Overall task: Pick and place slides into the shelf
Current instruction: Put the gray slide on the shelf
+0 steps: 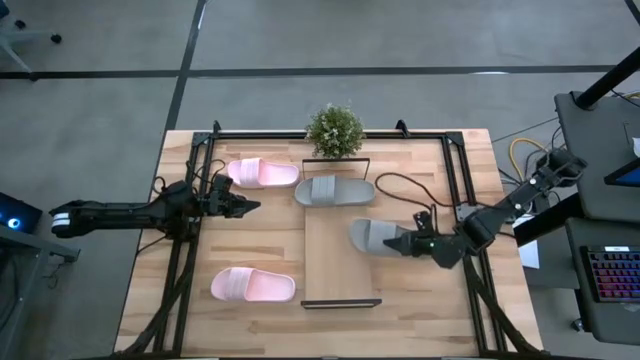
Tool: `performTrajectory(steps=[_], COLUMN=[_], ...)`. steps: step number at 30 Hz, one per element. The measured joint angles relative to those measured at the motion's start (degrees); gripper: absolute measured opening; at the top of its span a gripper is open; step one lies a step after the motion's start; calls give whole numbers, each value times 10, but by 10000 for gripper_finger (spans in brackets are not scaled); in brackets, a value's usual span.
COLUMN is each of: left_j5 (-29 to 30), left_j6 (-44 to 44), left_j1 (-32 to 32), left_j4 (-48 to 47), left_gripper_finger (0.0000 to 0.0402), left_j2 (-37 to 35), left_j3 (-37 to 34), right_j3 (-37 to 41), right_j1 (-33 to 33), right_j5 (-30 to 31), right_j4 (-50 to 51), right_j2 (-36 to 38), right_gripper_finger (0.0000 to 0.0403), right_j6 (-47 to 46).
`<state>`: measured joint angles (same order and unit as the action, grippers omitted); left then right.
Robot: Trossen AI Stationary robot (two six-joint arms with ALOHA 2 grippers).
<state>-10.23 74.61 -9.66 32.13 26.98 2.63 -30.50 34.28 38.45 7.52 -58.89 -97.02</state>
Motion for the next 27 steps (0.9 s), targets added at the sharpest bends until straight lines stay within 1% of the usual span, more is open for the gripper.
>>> performTrajectory(steps=[11, 20, 27], left_j5=[0, 0, 0], left_j6=[0, 0, 0], left_j1=[0, 0, 0], left_j4=[4, 5, 5], left_gripper_finger=[0, 0, 0], left_j2=[0, -5, -7], left_j3=[1, 6, 11], right_j3=[1, 1, 1], right_j1=[-122, -183, -208], right_j5=[-149, -245, -286], right_j4=[-115, -125, -133], right_j2=[0, -3, -30], right_gripper_finger=[12, 12, 12], right_j6=[80, 100, 107])
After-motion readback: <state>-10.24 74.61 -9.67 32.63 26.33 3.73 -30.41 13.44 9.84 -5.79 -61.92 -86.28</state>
